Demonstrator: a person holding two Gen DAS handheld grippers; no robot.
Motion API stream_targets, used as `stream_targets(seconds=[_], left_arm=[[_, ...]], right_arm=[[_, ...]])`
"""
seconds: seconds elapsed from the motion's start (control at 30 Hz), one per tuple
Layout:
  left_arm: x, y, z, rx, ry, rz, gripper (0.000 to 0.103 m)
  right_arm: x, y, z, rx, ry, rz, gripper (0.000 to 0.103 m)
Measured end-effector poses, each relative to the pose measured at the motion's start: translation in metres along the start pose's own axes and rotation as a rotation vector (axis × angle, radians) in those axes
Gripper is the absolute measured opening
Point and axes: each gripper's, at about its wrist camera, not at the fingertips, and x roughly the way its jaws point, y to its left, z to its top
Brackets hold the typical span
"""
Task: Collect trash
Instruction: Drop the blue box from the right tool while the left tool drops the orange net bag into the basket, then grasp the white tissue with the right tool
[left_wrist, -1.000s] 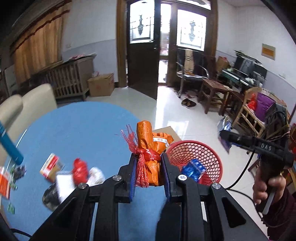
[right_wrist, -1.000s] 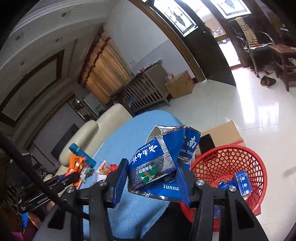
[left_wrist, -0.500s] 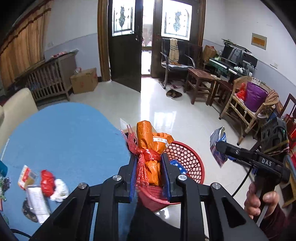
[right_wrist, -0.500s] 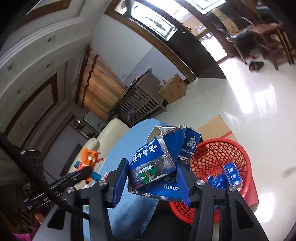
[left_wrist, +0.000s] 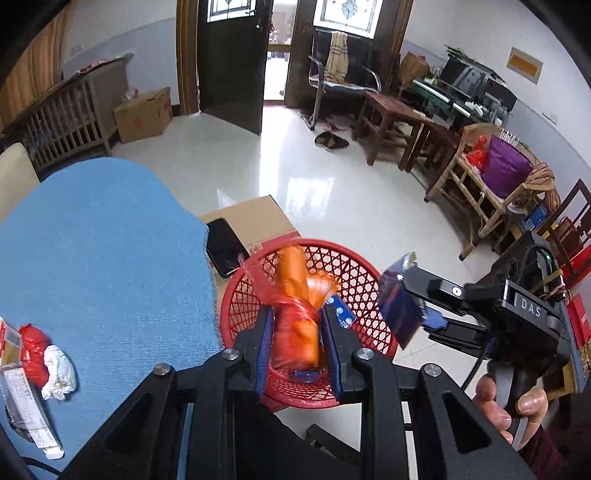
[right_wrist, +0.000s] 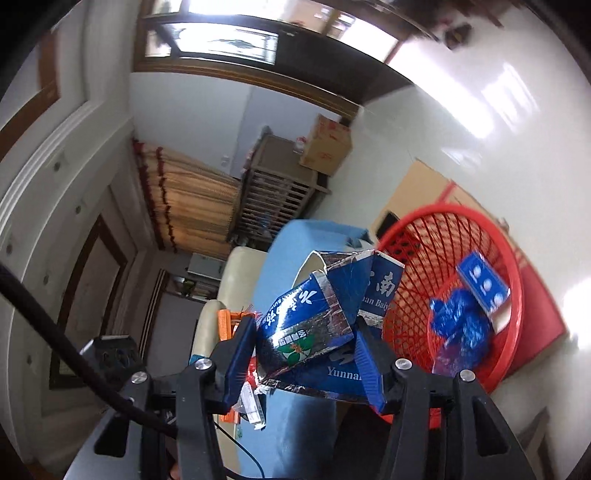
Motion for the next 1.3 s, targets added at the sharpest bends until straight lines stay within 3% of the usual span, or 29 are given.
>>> stream_targets(seconds=[0.03,0.07,0.1,0.27,0.47,0.63,0.73,0.9,1.1,1.2,1.3], left_arm=[[0.003,0.001,0.001,-0.003,0.007,0.000,0.039],[0.004,0.004,0.000,-0.010,0.008,-0.006,0.054],[0.002,0.006,0.000,-0.011,0.002,-0.005,0.060],[-0.009,0.017,-0.002,-0.013,-0.032,0.010,0.061],[-0.040,0.038,-0.023,-0.025,-0.095,0.052,0.061],[-0.076,0.066,-0.044,-0.047,-0.174,0.152,0.067],[-0.104,0.090,-0.065,-0.074,-0.241,0.251,0.070],[-0.141,0.148,-0.115,-0.184,-0.274,0.410,0.071],[-0.175,0.215,-0.184,-0.335,-0.258,0.603,0.071],[-0.182,0.240,-0.211,-0.415,-0.241,0.625,0.071],[-0.183,0.252,-0.225,-0.466,-0.239,0.581,0.071]], right_arm=[[0.006,-0.005,0.000,0.021,0.003,-0.005,0.058],[0.009,-0.007,0.001,0.028,0.005,-0.016,0.063],[0.013,-0.009,0.001,0.035,0.010,-0.039,0.074],[0.033,-0.011,0.003,0.032,0.048,-0.128,0.078],[0.034,0.009,-0.002,-0.037,0.042,-0.148,0.078],[0.035,0.036,-0.009,-0.109,0.037,-0.142,0.078],[0.041,0.054,-0.017,-0.166,0.049,-0.142,0.078],[0.068,0.096,-0.039,-0.293,0.116,-0.141,0.078],[0.112,0.131,-0.077,-0.439,0.219,-0.164,0.078],[0.145,0.145,-0.098,-0.496,0.297,-0.174,0.078],[0.182,0.162,-0.122,-0.585,0.362,-0.206,0.078]])
